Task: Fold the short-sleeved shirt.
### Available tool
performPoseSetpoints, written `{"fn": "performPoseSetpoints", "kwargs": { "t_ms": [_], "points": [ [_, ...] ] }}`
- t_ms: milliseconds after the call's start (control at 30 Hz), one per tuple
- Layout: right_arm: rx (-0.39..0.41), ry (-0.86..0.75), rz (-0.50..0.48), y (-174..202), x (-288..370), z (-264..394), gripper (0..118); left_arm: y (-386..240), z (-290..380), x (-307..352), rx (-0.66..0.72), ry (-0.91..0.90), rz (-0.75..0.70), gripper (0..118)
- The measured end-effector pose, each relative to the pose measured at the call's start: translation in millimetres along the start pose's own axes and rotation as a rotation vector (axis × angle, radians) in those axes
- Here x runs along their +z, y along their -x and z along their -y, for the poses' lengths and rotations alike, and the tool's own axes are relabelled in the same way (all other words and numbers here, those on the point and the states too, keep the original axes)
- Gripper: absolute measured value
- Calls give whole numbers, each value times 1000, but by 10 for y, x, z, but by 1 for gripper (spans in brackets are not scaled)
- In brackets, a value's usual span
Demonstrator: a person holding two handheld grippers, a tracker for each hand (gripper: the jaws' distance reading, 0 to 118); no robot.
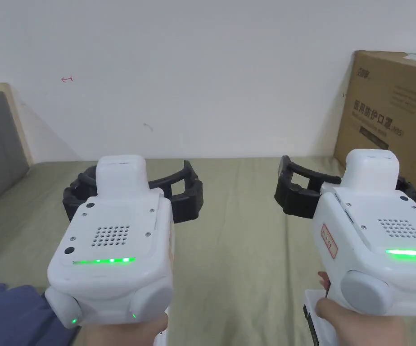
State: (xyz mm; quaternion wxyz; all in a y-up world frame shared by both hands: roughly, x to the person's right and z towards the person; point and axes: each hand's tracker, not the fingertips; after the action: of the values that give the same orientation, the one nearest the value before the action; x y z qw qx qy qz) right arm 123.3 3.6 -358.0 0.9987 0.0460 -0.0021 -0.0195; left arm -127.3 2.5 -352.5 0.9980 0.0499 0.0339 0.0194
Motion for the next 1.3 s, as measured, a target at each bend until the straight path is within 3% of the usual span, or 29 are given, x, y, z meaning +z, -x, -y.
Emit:
{"fn": "performPoseSetpoints", "kwargs": {
  "t_ms": [1300],
  "points": [
    [65,-5,16,65,36,24,118,21,12,50,-80,-23,14,118]
  ]
}}
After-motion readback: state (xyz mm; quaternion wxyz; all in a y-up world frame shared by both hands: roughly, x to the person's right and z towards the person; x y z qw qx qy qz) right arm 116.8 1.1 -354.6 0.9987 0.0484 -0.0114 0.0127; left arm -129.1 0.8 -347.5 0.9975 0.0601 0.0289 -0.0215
